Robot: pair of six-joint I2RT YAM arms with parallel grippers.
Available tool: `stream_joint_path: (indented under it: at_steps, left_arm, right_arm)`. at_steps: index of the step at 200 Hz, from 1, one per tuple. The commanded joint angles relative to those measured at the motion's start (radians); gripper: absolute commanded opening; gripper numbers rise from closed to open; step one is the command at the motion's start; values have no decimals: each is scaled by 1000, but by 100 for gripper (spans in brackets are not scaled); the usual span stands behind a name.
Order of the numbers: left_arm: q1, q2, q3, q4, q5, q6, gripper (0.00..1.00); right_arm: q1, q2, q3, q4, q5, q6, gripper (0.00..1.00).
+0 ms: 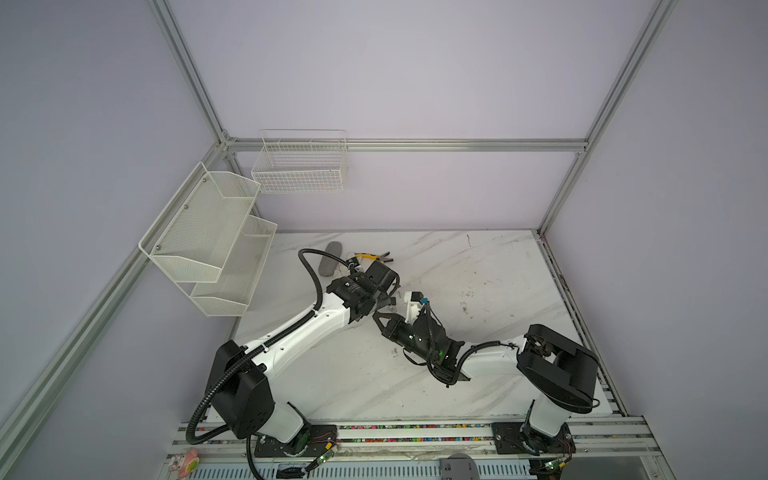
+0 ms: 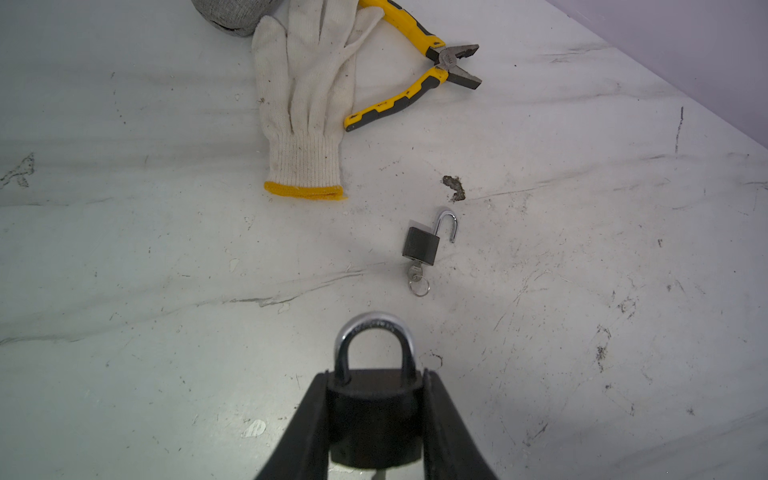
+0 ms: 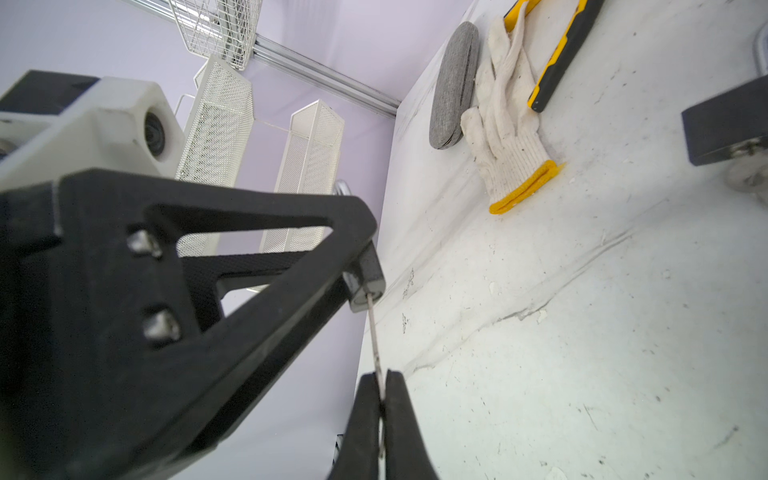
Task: Unlock with the key
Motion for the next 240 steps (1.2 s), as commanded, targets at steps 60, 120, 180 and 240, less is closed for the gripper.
stream_joint_path:
  at_steps: [60, 120, 180, 240]
  left_arm:
    - [3, -50, 44, 16, -19, -17, 0]
    - [3, -60, 23, 19, 3, -16, 0]
    - [4, -71, 27, 20, -13, -13, 0]
    - [4, -70, 34, 22, -26, -13, 0]
  right_arm:
    - [32, -22, 8, -6, 1, 9, 0]
    - [26, -61, -19, -6, 57, 25, 0]
    - [26, -46, -1, -49, 55, 18, 0]
    - [32, -49, 9, -75, 55, -5, 0]
